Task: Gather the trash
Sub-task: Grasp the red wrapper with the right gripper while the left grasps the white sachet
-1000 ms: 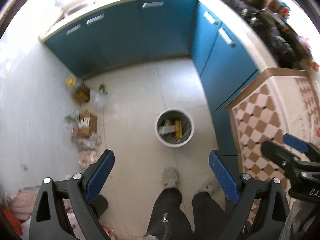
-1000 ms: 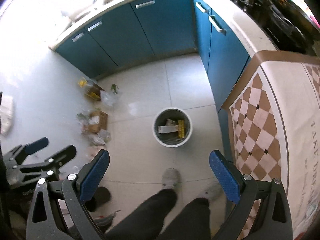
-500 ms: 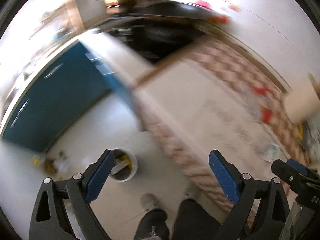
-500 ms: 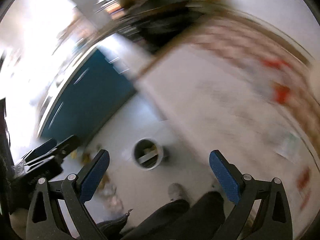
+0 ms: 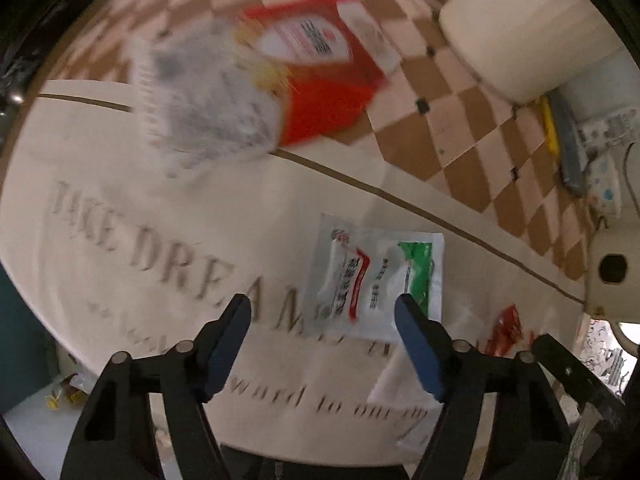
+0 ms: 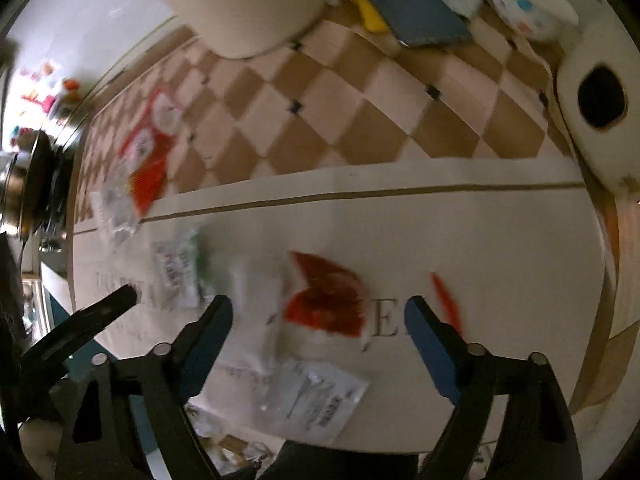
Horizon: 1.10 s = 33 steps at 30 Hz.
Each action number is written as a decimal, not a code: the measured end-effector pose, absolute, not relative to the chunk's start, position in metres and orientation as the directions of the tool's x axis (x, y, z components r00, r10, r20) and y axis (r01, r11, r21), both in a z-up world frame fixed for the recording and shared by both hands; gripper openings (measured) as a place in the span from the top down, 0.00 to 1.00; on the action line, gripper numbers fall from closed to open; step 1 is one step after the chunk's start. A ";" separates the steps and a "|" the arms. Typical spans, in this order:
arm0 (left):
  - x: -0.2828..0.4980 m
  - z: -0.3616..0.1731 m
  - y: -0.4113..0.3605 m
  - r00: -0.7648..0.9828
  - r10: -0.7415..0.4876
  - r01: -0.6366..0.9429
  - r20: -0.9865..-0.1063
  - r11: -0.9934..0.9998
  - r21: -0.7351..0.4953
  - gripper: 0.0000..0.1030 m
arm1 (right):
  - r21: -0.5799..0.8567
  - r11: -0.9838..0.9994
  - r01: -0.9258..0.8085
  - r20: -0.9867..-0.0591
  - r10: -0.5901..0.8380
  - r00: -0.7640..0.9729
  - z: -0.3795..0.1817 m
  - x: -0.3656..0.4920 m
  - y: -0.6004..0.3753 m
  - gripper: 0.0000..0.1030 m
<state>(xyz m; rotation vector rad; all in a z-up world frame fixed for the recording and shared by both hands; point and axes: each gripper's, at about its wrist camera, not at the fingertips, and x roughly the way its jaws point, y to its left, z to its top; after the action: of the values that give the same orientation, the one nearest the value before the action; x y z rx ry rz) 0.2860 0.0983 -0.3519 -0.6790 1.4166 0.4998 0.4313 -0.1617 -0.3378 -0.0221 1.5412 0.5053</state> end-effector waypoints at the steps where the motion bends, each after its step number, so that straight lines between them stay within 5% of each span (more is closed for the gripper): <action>1: 0.289 -0.356 0.098 0.099 -0.086 -0.681 -0.991 0.720 -0.131 0.32 | 0.298 0.900 -0.319 -0.953 0.296 -0.055 -0.343 0.435 -0.164 0.18; 4: 0.294 -0.361 0.096 0.085 -0.053 -0.685 -0.995 0.722 -0.097 0.39 | 0.312 0.895 -0.319 -0.950 0.300 -0.087 -0.361 0.438 -0.157 0.19; 6: 0.297 -0.360 0.093 0.065 -0.008 -0.681 -0.998 0.731 -0.050 0.53 | 0.310 0.890 -0.334 -0.951 0.290 -0.110 -0.374 0.440 -0.153 0.22; 9: 0.303 -0.357 0.090 0.057 0.032 -0.676 -0.998 0.737 -0.015 0.87 | 0.315 0.883 -0.347 -0.948 0.282 -0.145 -0.388 0.435 -0.143 0.28; 11: 0.304 -0.357 0.088 0.051 0.037 -0.672 -0.998 0.740 -0.006 0.97 | 0.301 0.875 -0.378 -0.954 0.276 -0.121 -0.388 0.433 -0.136 0.41; 16: 0.305 -0.347 0.080 0.071 0.051 -0.680 -0.996 0.733 -0.011 1.00 | 0.272 0.859 -0.434 -0.962 0.258 -0.093 -0.386 0.431 -0.128 0.58; 24: 0.297 -0.303 0.081 0.142 0.131 -0.700 -0.981 0.715 -0.006 1.00 | 0.291 0.856 -0.427 -0.953 0.299 -0.048 -0.363 0.442 -0.143 0.60; 28: 0.287 -0.309 0.095 0.245 -0.028 -0.716 -0.969 0.669 -0.200 0.96 | 0.309 0.852 -0.423 -0.943 0.331 -0.024 -0.349 0.449 -0.143 0.60; 33: 0.282 -0.348 0.100 0.234 -0.098 -0.718 -0.967 0.654 -0.240 0.87 | 0.326 0.849 -0.416 -0.936 0.352 -0.014 -0.342 0.455 -0.145 0.60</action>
<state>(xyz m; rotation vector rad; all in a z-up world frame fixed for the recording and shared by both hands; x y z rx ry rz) 0.2821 0.1001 -0.3483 -0.7853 1.2869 0.4911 0.4551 -0.1452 -0.3423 -0.0538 1.4636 0.6093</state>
